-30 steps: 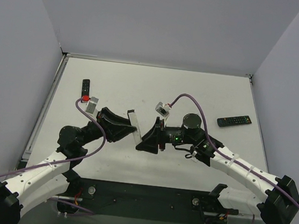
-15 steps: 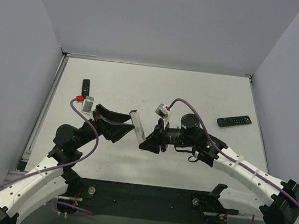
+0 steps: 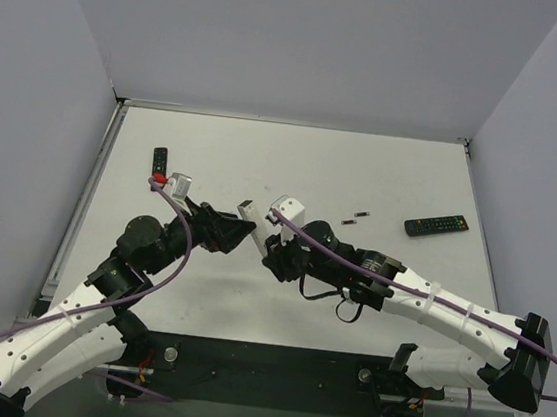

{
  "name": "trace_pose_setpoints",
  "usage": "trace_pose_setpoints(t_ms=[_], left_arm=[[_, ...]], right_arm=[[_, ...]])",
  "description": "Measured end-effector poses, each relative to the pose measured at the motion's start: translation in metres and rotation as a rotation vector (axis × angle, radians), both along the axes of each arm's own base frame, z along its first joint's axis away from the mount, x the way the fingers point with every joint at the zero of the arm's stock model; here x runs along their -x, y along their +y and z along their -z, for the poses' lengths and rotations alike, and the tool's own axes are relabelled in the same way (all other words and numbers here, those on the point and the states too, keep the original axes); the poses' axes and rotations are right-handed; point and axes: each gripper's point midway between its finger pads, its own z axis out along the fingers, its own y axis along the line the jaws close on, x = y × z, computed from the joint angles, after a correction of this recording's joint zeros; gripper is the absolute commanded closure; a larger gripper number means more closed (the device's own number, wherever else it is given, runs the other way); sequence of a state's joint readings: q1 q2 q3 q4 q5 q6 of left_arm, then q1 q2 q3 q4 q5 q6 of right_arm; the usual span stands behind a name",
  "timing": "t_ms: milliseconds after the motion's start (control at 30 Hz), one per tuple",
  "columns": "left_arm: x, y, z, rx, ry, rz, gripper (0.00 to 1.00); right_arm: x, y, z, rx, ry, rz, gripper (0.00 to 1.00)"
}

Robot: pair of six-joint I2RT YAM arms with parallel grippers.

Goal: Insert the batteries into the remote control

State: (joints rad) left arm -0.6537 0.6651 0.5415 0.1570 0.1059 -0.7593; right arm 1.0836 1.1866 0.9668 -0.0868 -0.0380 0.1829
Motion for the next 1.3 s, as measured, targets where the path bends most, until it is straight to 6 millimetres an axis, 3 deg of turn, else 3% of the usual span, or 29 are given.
trace_pose_setpoints(t_ms=[167,467,933,967,1100,1200,1233,1300], left_arm=[[0.001,-0.005,0.006,-0.015,0.015,-0.012,0.11],[-0.008,-0.023,0.019,-0.010,0.040,-0.032,0.19],[-0.009,-0.031,0.022,0.013,0.042,-0.040,0.42],[-0.010,-0.031,0.022,0.013,0.043,-0.040,0.46],[-0.011,-0.032,0.025,0.008,0.049,-0.042,0.82],[-0.011,-0.033,0.023,0.013,0.042,-0.040,0.97],[-0.011,-0.032,0.024,0.009,0.040,-0.043,1.00],[-0.011,-0.031,0.024,0.002,0.033,-0.046,1.00]], right_arm=[[-0.008,-0.008,0.012,0.085,-0.035,0.065,1.00],[-0.009,-0.002,0.013,0.118,-0.065,0.074,1.00],[-0.011,-0.003,0.013,0.123,-0.076,0.091,1.00],[-0.011,-0.003,0.013,0.123,-0.076,0.091,1.00],[-0.012,-0.002,0.013,0.121,-0.077,0.091,1.00],[-0.013,-0.002,0.013,0.121,-0.078,0.097,0.68],[-0.013,-0.002,0.013,0.121,-0.079,0.098,0.53],[-0.012,-0.002,0.013,0.116,-0.072,0.102,0.43]])
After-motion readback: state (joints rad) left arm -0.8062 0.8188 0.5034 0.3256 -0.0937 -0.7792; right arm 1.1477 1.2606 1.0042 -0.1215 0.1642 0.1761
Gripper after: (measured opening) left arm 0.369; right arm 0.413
